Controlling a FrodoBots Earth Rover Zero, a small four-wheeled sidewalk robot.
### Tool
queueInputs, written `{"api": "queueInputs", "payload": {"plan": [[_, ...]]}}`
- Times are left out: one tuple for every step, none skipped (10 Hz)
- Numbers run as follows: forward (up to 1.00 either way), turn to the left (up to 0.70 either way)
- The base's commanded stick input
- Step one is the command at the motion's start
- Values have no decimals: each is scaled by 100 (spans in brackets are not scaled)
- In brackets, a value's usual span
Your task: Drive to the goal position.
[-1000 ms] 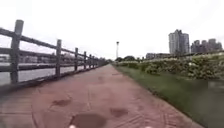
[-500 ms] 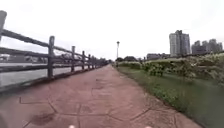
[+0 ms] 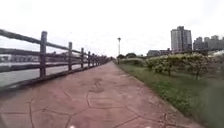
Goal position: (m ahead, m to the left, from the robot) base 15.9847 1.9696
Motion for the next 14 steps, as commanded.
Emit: {"api": "queueInputs", "payload": {"plan": [[0,0],[100,1],[100,1],[100,1],[63,1],[1,0],[0,0],[0,0],[0,0],[0,0],[0,0],[0,0],[0,0],[0,0]]}}
